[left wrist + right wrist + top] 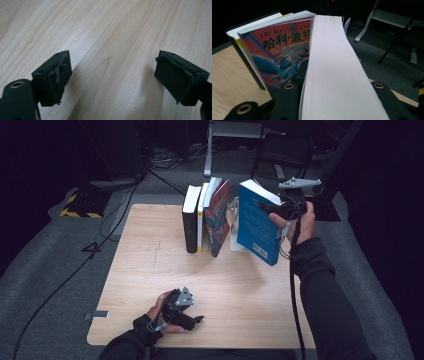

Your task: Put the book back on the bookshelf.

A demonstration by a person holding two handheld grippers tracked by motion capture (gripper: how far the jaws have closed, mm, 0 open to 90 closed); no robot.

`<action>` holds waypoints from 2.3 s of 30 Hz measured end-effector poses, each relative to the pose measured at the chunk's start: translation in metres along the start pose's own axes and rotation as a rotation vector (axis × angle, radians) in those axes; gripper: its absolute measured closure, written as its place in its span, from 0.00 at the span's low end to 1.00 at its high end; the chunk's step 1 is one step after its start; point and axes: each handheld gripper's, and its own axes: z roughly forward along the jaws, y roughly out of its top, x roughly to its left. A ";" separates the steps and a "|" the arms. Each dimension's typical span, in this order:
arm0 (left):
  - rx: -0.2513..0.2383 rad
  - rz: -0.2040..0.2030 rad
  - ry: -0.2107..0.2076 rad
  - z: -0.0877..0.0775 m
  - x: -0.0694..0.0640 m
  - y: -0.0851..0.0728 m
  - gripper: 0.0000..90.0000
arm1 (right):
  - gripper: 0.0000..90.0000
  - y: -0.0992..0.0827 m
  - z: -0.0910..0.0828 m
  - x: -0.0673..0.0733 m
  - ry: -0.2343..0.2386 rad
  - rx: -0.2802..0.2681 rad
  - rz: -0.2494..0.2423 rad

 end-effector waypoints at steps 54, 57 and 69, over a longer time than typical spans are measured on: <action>-0.001 0.000 0.000 0.000 0.000 0.000 0.16 | 0.65 -0.058 0.030 0.004 -0.079 -0.093 0.119; -0.001 0.000 0.000 0.000 0.000 0.000 0.16 | 0.65 -0.060 0.027 0.007 -0.092 -0.087 0.110; -0.001 0.000 0.002 0.000 0.000 0.000 0.16 | 0.50 -0.073 0.023 0.006 -0.104 -0.066 0.102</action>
